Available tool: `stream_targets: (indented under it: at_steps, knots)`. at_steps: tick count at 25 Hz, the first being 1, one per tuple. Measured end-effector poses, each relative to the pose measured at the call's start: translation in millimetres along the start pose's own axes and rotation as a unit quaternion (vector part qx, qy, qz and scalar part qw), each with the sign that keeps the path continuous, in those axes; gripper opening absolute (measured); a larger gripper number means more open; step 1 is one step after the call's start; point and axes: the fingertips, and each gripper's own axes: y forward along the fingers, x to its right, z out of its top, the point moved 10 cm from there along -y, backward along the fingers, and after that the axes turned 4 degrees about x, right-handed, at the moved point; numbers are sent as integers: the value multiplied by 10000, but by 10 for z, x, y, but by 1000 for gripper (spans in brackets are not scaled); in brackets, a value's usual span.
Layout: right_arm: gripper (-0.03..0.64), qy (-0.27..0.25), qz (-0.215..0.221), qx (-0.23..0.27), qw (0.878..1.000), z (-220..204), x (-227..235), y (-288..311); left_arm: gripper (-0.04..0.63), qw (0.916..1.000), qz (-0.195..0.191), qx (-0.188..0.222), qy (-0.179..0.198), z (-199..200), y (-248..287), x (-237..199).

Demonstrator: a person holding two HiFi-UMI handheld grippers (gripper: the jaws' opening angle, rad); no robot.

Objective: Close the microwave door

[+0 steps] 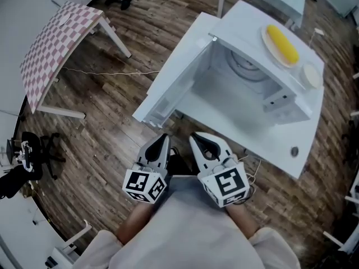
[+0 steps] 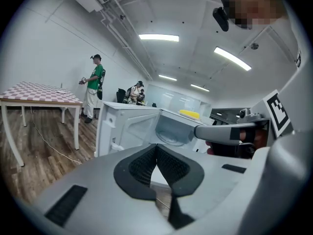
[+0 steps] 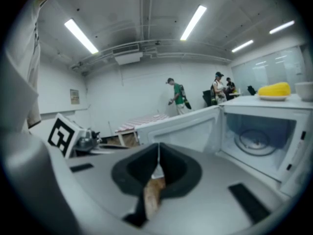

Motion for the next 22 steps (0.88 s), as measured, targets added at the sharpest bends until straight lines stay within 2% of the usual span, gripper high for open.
stream_targets:
  at_steps: [5,13,22]
  knots:
    - [23,-8,80,-70,9999,30,-12,113,20,9996,248,119,90,134,-100,-223]
    - [23,-14,132,-147,9998,50,-98,351,20,9987,431,228,122,266,-214,-568]
    - [23,2,37,-157,9999,81,-116,542,20,9970,699,286,142,392,-153,-950]
